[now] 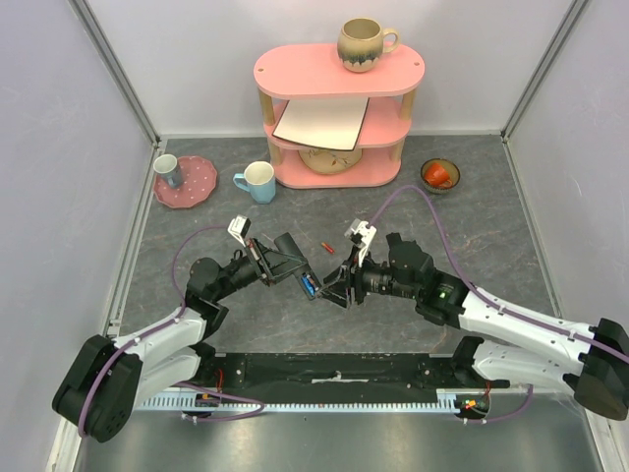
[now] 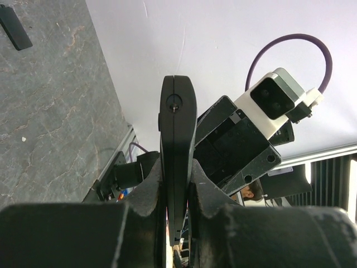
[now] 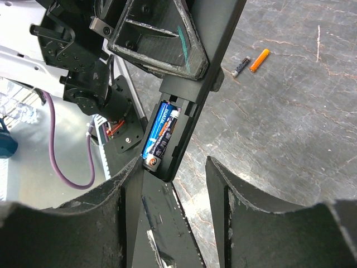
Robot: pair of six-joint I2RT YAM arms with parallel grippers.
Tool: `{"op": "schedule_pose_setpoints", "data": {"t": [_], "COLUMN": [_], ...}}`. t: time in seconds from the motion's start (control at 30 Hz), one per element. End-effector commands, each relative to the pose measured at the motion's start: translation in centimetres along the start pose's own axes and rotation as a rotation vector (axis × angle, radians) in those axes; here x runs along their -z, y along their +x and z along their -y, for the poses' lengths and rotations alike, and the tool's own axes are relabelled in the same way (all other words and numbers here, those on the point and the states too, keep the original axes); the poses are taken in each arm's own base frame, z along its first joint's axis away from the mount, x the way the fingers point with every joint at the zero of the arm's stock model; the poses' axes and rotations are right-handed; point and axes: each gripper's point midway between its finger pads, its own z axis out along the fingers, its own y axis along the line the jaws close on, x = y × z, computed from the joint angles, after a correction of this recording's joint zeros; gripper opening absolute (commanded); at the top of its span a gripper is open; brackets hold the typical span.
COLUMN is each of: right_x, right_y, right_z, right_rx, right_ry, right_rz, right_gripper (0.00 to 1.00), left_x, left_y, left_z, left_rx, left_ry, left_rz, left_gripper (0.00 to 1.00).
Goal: Load the batteries into the remote control
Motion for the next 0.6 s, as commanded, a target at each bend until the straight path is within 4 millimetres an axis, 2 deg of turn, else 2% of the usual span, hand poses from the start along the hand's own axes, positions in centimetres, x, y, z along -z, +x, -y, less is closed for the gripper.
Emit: {"op": "schedule_pose_setpoints", "data": {"t": [0.0, 0.57], "right_x": [-0.7, -2.2], "right_y": [-1.8, -2.0], "right_z": [0.6, 0.6], "right_rx": [-0.021, -0.135], "right_ry": [0.011, -0.062], "right_rz": [0.054, 0.060], "right_gripper": [0.54, 0.49], "left_x": [0.4, 0.5], "left_y": [1.0, 1.2], "left_z": [2.6, 2.9], "left_rx": [-0.042, -0.055], "left_ry": [0.092, 0.106], "left_rz": [-0.054, -0.058], "left_gripper": [0.02, 0.02]}}
